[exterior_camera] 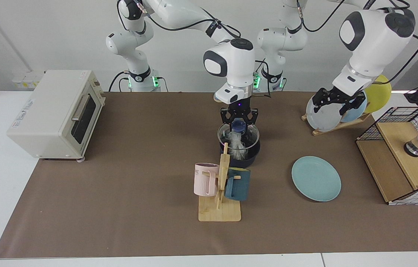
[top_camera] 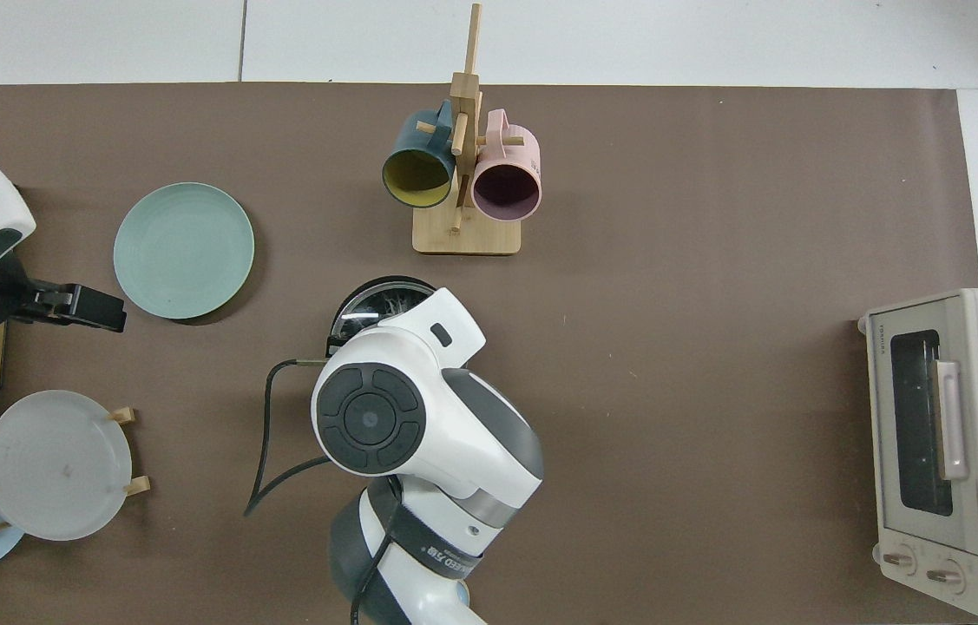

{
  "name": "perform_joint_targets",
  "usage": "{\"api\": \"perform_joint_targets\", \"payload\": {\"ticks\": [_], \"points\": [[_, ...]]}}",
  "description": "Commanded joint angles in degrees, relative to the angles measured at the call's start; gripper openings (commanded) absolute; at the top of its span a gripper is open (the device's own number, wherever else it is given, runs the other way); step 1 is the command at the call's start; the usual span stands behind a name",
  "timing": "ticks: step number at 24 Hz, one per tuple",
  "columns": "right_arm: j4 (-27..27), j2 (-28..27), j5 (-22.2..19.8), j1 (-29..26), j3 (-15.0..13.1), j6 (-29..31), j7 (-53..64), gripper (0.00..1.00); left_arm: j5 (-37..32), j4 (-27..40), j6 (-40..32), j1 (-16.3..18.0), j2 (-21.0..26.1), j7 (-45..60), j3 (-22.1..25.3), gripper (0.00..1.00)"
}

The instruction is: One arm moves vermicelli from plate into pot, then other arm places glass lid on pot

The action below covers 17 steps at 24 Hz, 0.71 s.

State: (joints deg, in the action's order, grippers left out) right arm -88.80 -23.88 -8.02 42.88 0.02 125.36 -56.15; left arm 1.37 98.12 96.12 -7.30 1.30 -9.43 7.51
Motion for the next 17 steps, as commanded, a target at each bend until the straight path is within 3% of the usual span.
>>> {"api": "perform_joint_targets", "payload": {"ticks": [1,9,17], "points": [[-0.8,-0.2,-0.6,-2.5,0.7,4.0,6.6,0.0,-0.1,6.5,8.4,-0.7,0.7,-0.9,0.4,1.0],[0.0,-2.9,0.2,-2.4,0.7,7.3,7.8,0.0,-0.1,9.1,11.6,-1.4,2.1,0.5,-0.6,1.0],[1.2,-2.9,2.2,-2.4,0.9,3.1,7.4,0.0,-0.1,8.8,12.2,-1.1,3.4,-0.8,0.2,1.0]]}}
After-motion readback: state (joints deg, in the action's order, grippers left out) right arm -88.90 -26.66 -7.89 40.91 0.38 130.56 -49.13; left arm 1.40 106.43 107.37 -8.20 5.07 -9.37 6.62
